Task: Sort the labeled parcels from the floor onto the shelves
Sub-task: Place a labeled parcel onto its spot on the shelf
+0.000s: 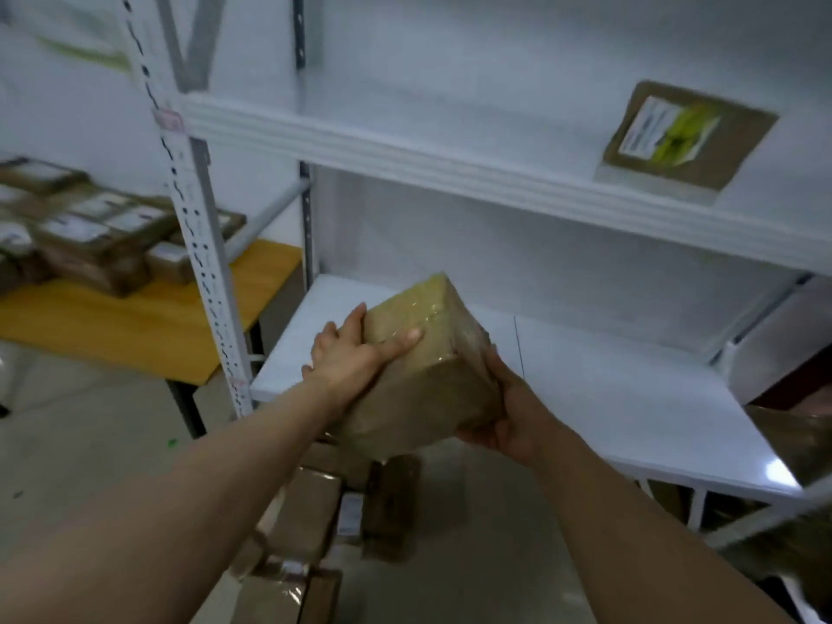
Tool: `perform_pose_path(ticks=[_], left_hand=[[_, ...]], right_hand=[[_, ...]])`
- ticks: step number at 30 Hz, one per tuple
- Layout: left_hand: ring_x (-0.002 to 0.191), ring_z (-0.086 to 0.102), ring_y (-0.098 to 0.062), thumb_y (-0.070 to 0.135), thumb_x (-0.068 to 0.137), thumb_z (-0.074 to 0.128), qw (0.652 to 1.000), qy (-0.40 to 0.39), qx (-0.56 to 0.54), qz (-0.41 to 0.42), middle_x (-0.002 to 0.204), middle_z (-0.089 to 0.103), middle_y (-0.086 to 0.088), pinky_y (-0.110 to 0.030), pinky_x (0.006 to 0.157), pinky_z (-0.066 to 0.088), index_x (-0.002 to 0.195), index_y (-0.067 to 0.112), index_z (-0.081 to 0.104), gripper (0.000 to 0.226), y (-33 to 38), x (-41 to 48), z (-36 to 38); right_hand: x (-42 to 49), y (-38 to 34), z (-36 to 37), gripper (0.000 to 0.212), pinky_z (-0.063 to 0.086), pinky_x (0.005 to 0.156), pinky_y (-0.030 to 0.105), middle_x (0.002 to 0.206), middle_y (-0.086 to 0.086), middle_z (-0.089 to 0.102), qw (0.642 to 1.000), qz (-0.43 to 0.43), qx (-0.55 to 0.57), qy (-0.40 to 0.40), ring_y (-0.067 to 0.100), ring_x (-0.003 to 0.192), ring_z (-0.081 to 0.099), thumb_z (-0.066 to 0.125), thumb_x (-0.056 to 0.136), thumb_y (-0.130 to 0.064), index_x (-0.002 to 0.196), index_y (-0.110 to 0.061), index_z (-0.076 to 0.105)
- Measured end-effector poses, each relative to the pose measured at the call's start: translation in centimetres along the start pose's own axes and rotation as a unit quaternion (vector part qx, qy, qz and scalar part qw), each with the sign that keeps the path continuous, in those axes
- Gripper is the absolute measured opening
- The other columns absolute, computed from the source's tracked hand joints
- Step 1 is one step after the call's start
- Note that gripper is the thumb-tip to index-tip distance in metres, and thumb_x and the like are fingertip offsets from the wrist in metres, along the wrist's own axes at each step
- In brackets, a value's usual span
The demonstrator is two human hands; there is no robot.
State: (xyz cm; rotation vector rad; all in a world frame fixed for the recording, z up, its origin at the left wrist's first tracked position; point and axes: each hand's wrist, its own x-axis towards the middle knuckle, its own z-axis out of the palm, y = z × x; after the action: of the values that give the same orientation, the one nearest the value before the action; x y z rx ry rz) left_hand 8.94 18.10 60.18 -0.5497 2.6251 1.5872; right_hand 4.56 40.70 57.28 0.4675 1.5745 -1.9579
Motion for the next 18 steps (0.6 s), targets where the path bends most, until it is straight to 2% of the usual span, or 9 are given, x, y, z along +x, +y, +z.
perform_pose_path(ticks=[2, 5, 7, 9, 11, 12, 13, 16, 18], left_hand=[[0.148, 0.019, -0.035, 0.1, 0.056, 0.037, 0.997, 0.014, 0.052, 0.046, 0.162, 0.019, -0.009, -0.055, 0.12, 0.014, 0.153, 0.048, 0.018, 0.111, 3.9, -0.7, -2.4], [0.143, 0.033, -0.032, 0.054, 0.1, 0.039, 0.987, 0.076, 0.007, 0.144, 0.156, 0.036, -0.009, -0.042, 0.119, 0.022, 0.154, 0.033, 0.029, 0.059, 8.0, -0.9, -5.1], [0.134, 0.045, -0.025, 0.033, 0.097, 0.059, 0.973, 0.128, -0.107, 0.161, 0.15, 0.042, -0.004, -0.038, 0.114, 0.034, 0.153, 0.025, 0.033, 0.062, 9.3, -1.0, -6.9], [0.123, 0.053, -0.027, 0.035, 0.079, 0.08, 0.964, 0.129, -0.215, 0.092, 0.146, 0.045, -0.008, -0.045, 0.106, 0.045, 0.144, 0.019, 0.041, 0.077, 9.9, -1.4, -8.5], [0.107, 0.065, -0.03, 0.039, 0.074, 0.083, 0.94, -0.017, -0.339, -0.016, 0.13, 0.062, -0.012, -0.05, 0.097, 0.052, 0.129, 0.013, 0.059, 0.065, 10.5, -2.2, -9.7], [0.101, 0.067, -0.032, 0.041, 0.077, 0.081, 0.915, -0.109, -0.384, -0.059, 0.119, 0.069, -0.013, -0.052, 0.095, 0.052, 0.124, 0.013, 0.065, 0.057, 10.7, -3.1, -10.1], [0.101, 0.067, -0.035, 0.045, 0.078, 0.078, 0.896, -0.159, -0.404, -0.087, 0.114, 0.071, -0.014, -0.056, 0.095, 0.051, 0.12, 0.014, 0.068, 0.053, 10.6, -3.7, -10.3], [0.105, 0.061, -0.047, 0.064, 0.08, 0.066, 0.906, -0.162, -0.382, -0.087, 0.115, 0.066, -0.02, -0.073, 0.092, 0.041, 0.115, 0.018, 0.064, 0.058, 9.9, -3.8, -11.0], [0.107, 0.061, -0.048, 0.074, 0.079, 0.057, 0.893, -0.155, -0.416, -0.07, 0.118, 0.067, -0.018, -0.074, 0.092, 0.041, 0.118, 0.021, 0.064, 0.065, 9.9, -3.9, -11.5]], right_hand=[[-2.1, -2.0, 1.1, 0.081, 0.056, 0.09, 0.058, 0.124, 0.016, 0.067, 0.999, -0.049, 0.014, -0.005, 0.039, 0.11, 0.067, 0.066, 0.067, -0.075, 0.128, -0.022, 0.062], [-5.0, -4.7, 1.8, 0.074, 0.053, 0.096, 0.06, 0.119, 0.014, 0.072, 0.993, -0.106, 0.049, -0.007, 0.037, 0.111, 0.067, 0.061, 0.075, -0.076, 0.125, -0.022, 0.066], [-6.5, -6.4, 1.7, 0.063, 0.054, 0.097, 0.054, 0.106, 0.01, 0.077, 0.988, -0.137, 0.068, -0.002, 0.034, 0.107, 0.069, 0.055, 0.084, -0.073, 0.115, -0.021, 0.07], [-7.8, -7.6, 1.7, 0.062, 0.057, 0.091, 0.047, 0.104, 0.008, 0.078, 0.984, -0.162, 0.069, -0.001, 0.031, 0.101, 0.072, 0.05, 0.087, -0.074, 0.114, -0.022, 0.07], [-8.8, -8.5, 2.3, 0.065, 0.059, 0.083, 0.043, 0.11, 0.008, 0.077, 0.983, -0.174, 0.057, -0.004, 0.03, 0.1, 0.073, 0.05, 0.086, -0.074, 0.119, -0.022, 0.069], [-9.2, -8.8, 2.7, 0.065, 0.06, 0.08, 0.042, 0.112, 0.009, 0.076, 0.983, -0.177, 0.052, -0.004, 0.03, 0.101, 0.073, 0.051, 0.086, -0.074, 0.121, -0.022, 0.068], [-9.6, -9.2, 2.9, 0.064, 0.061, 0.076, 0.042, 0.112, 0.01, 0.076, 0.982, -0.182, 0.046, -0.001, 0.031, 0.102, 0.072, 0.053, 0.086, -0.073, 0.122, -0.022, 0.068], [-11.2, -10.4, 3.8, 0.059, 0.062, 0.075, 0.048, 0.11, 0.012, 0.076, 0.978, -0.207, 0.038, -0.006, 0.033, 0.104, 0.071, 0.056, 0.087, -0.068, 0.119, -0.021, 0.067], [-12.1, -11.3, 4.2, 0.054, 0.06, 0.081, 0.053, 0.116, 0.012, 0.073, 0.973, -0.229, 0.028, -0.013, 0.033, 0.11, 0.068, 0.058, 0.088, -0.063, 0.121, -0.021, 0.068]])
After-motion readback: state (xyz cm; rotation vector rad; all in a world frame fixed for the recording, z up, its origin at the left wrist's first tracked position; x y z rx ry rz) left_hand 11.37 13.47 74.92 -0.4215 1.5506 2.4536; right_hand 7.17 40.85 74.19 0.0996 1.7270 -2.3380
